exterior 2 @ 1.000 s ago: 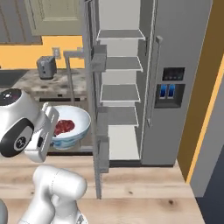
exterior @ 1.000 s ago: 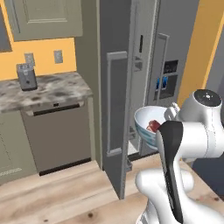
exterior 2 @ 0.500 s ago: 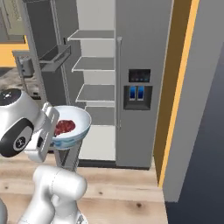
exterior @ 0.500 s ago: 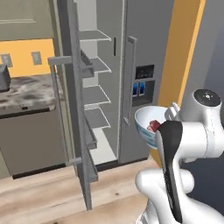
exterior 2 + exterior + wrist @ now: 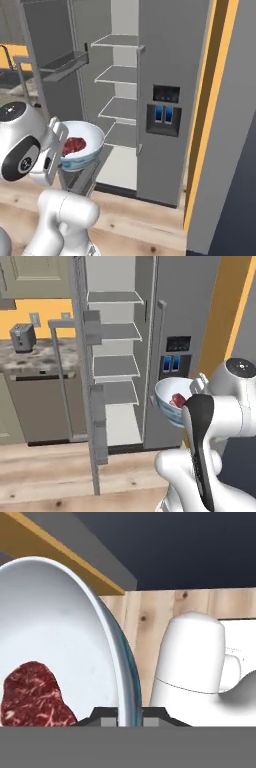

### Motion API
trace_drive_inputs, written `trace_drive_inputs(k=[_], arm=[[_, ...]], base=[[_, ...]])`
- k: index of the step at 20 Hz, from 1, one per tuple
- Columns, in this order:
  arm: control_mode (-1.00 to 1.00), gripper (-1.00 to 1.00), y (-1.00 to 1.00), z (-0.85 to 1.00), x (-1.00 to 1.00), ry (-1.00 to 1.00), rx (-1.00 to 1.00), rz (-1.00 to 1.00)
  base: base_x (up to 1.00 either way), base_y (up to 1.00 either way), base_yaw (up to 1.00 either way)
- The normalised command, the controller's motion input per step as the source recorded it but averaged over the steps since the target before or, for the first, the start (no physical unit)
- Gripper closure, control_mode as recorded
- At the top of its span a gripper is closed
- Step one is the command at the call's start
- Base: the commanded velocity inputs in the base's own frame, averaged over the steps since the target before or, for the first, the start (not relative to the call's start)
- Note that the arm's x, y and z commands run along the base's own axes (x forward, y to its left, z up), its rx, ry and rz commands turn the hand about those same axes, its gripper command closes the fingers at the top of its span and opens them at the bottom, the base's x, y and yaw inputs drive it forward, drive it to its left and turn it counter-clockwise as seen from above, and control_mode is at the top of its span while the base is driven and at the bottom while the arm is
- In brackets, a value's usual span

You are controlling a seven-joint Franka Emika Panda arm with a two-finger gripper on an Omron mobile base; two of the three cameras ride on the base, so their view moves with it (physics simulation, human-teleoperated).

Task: Place one of the steaks on the plate and the other in the bowl. Then place the bowl in the fridge.

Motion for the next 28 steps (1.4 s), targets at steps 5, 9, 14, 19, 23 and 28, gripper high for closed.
trace_drive_inputs(k=[5, 9, 14, 19, 23, 28], arm=[[1.0, 1.0, 0.0, 0.0, 0.0, 0.0, 0.0, 0.0], [1.0, 1.0, 0.0, 0.0, 0.0, 0.0, 0.0, 0.0], [1.0, 1.0, 0.0, 0.0, 0.0, 0.0, 0.0, 0.0], [1.0, 1.0, 0.0, 0.0, 0.0, 0.0, 0.0, 0.0], [1.0, 1.0, 0.0, 0.0, 0.0, 0.0, 0.0, 0.0], [1.0, 1.0, 0.0, 0.0, 0.0, 0.0, 0.0, 0.0]], base=[[0.84, -0.35, 0.37], [0.62, -0.56, 0.31], [0.57, -0.06, 0.13], [0.54, 0.01, 0.04], [0.88, 0.0, 0.03], [0.51, 0.06, 0.06]])
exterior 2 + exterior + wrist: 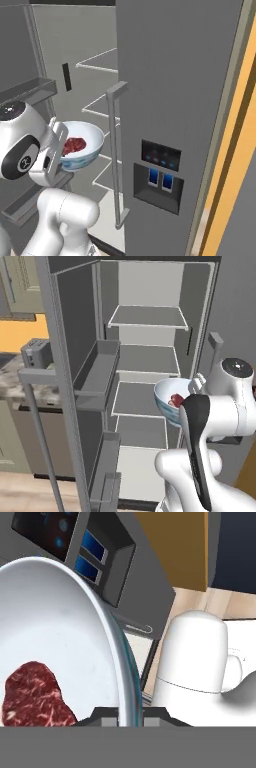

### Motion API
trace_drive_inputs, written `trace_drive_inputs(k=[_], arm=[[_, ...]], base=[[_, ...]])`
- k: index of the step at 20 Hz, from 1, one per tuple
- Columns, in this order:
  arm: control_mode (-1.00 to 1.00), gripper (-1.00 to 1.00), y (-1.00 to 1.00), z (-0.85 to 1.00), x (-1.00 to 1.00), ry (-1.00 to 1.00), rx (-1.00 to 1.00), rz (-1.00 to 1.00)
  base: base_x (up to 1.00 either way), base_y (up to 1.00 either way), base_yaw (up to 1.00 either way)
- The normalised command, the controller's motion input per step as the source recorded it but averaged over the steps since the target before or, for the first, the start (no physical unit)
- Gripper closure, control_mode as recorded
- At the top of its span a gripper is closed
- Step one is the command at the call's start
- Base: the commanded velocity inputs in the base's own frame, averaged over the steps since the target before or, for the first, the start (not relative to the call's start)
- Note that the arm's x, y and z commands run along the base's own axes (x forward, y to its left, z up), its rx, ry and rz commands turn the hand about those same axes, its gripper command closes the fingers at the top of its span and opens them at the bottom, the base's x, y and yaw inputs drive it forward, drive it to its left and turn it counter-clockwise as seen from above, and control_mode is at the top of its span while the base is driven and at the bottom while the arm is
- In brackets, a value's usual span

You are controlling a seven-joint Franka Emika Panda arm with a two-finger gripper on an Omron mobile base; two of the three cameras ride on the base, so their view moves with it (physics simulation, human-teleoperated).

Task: Place one of the steaks on the plate and the other in the bowl. Then place the bowl in the fridge.

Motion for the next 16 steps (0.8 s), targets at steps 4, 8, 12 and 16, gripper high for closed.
trace_drive_inputs(k=[4, 8, 12, 16], arm=[[1.0, 1.0, 0.0, 0.0, 0.0, 0.0, 0.0, 0.0], [-1.0, 1.0, 0.0, 0.0, 0.0, -0.03, 0.0, 0.05], [-1.0, 1.0, 0.0, 0.05, 0.25, -0.15, 0.0, 0.06], [-1.0, 1.0, 0.0, 0.05, 0.6, -0.2, 0.0, 0.0]], base=[[0.09, 0.0, 0.25], [0.0, 0.02, 0.18], [0.0, 0.0, 0.0], [0.0, 0.0, 0.0]])
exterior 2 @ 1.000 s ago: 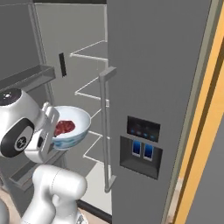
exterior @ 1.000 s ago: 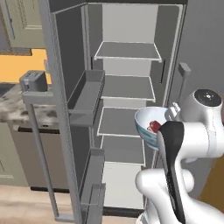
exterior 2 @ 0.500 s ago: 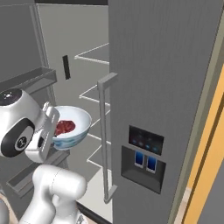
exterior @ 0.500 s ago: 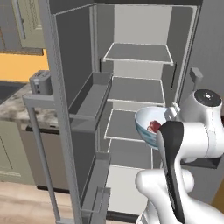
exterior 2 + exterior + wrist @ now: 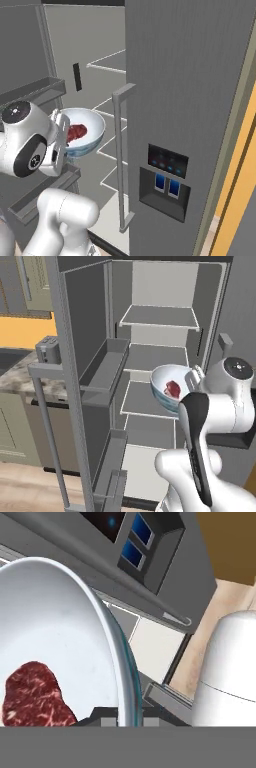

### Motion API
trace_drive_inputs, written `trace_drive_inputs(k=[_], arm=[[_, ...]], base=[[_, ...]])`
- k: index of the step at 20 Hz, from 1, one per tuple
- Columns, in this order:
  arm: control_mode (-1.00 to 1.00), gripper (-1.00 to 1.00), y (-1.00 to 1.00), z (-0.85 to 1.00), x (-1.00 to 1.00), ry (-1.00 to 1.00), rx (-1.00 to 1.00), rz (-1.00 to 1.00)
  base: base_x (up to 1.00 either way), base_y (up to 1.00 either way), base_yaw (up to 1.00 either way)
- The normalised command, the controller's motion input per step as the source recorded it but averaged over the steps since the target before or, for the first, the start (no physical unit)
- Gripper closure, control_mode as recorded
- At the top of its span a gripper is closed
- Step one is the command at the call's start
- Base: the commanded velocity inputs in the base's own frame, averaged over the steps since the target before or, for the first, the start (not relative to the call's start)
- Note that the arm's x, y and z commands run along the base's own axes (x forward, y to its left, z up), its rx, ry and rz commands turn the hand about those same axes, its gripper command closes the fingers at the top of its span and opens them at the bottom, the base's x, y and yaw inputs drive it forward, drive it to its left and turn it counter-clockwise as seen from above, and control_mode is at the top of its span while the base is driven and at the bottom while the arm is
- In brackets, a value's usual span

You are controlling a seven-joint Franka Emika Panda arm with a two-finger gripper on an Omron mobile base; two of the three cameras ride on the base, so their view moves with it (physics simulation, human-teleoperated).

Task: Place one of the steaks on the plate and the other in the bowl. Then place the bowl in the fridge.

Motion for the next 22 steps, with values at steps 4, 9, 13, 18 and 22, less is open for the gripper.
trace_drive_inputs(k=[4, 9, 13, 18, 22], arm=[[-1.0, 1.0, 0.0, 0.06, 0.83, -0.12, 0.0, 0.0], [-1.0, 1.0, -0.12, 0.03, 0.95, -0.02, 0.03, 0.0], [-1.0, 1.0, -0.23, 0.0, 1.0, 0.0, 0.07, 0.0], [-1.0, 1.0, -0.21, 0.01, 0.91, -0.04, 0.03, -0.01], [-1.0, 1.0, 0.0, 0.0, 0.79, -0.13, 0.0, -0.05]], base=[[0.0, 0.0, 0.0], [0.0, 0.0, 0.0], [0.0, 0.0, 0.0], [0.0, 0.0, 0.0], [0.0, 0.0, 0.0]])
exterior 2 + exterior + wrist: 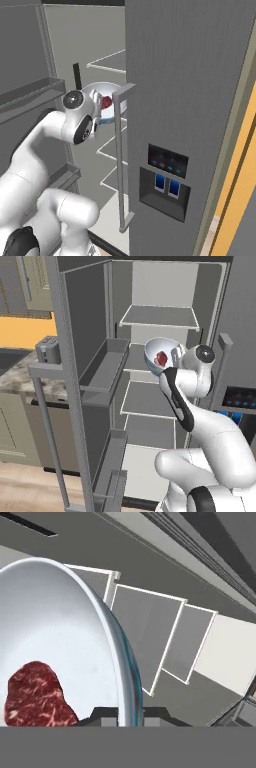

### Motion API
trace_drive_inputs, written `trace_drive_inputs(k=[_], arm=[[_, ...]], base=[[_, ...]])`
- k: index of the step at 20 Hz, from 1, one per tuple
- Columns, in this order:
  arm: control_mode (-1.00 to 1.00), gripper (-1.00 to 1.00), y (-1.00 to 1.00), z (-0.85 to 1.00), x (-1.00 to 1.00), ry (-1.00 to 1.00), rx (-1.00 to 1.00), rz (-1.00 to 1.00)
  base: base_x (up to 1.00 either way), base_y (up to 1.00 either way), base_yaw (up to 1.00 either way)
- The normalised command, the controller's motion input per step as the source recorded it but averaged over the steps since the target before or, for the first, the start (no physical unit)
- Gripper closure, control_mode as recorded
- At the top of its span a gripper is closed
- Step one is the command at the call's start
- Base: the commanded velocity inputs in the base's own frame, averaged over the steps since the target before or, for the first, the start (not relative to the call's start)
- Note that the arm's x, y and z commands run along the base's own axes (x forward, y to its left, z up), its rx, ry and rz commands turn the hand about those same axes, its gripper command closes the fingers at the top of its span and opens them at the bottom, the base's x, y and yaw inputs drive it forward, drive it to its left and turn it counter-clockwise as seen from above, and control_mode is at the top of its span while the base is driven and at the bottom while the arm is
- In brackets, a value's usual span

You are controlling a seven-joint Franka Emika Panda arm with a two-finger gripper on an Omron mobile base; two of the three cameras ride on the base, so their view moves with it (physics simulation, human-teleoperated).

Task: Place one of the steaks on the plate and the other in the bowl. Then place the bowl in the fridge.

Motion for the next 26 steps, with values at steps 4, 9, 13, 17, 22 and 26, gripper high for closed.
trace_drive_inputs(k=[4, 9, 13, 17, 22, 26], arm=[[-1.0, 1.0, -0.03, 0.0, 0.69, 0.0, 0.0, -0.06], [-1.0, 1.0, -0.12, 0.0, 0.51, 0.02, 0.0, -0.01], [-1.0, 1.0, -0.16, -0.02, 0.45, 0.01, 0.0, 0.0], [-1.0, 1.0, -0.12, -0.12, 0.51, 0.01, 0.0, 0.0], [-1.0, 1.0, -0.01, -0.39, 0.76, 0.0, -0.01, 0.0], [-1.0, 1.0, -0.03, -0.41, 0.72, 0.04, -0.01, 0.0]], base=[[0.0, 0.0, 0.0], [0.0, 0.0, 0.0], [0.0, 0.0, 0.0], [0.0, 0.0, 0.0], [0.0, 0.0, 0.0], [0.0, 0.0, 0.0]])
